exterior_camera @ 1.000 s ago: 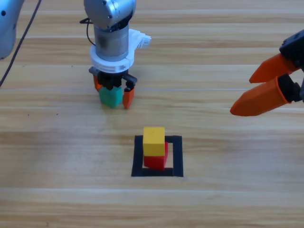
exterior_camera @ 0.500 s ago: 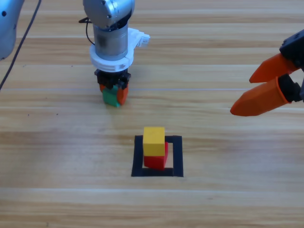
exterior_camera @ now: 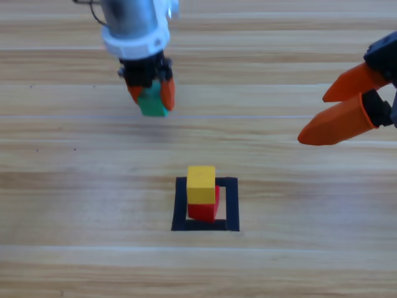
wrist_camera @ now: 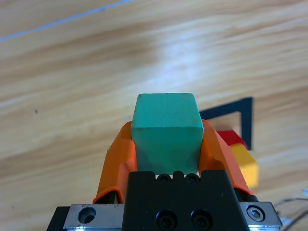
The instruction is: Stack the blocks in the rectangular block: red at the bottom, yellow in the middle, green on top
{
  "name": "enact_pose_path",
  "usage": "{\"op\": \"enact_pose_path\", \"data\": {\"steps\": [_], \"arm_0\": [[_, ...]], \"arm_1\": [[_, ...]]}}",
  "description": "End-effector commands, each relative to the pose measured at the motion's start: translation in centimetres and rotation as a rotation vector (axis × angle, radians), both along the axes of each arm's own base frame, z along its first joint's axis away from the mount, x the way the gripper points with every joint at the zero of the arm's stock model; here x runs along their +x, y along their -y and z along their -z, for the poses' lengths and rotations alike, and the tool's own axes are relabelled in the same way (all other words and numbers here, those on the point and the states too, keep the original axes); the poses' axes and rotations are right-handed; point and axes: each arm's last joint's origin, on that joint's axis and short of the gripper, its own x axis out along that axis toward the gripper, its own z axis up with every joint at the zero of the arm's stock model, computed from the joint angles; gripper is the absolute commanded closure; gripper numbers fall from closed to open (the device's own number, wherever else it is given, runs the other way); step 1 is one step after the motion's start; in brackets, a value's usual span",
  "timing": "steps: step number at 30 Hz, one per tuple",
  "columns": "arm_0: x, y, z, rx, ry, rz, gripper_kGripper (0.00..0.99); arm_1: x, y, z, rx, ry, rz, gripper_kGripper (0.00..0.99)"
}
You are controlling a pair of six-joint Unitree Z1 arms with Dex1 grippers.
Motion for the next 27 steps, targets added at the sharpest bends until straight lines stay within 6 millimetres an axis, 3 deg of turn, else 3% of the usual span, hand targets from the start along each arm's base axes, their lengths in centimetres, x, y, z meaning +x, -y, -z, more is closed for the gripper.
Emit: {"op": "enact_pose_path", "data": {"steps": [1,8,13,27], "arm_0": [[-5.6,2.1,-4.0,-0.034,0.007,0.003,0.99],[-10.6,5.7,-3.9,-0.001,-0.023,0.009,0.99],[-13.2,7.0,-4.1,0.018,-0.024,0.007,0.99],[-12.8,10.1,-0.3,0.086,-0.045,0.002,0.99]], "arm_1": [[-0.6,-1.5,-0.2,0.013,0.009,-0.062,0.0],[-0.9,-1.5,-0.2,0.009,0.006,-0.068,0.0],[-1.0,-1.4,-0.4,0.015,0.011,-0.068,0.0],[-1.1,-1.4,-0.3,0.014,0.01,-0.07,0.0]]}}
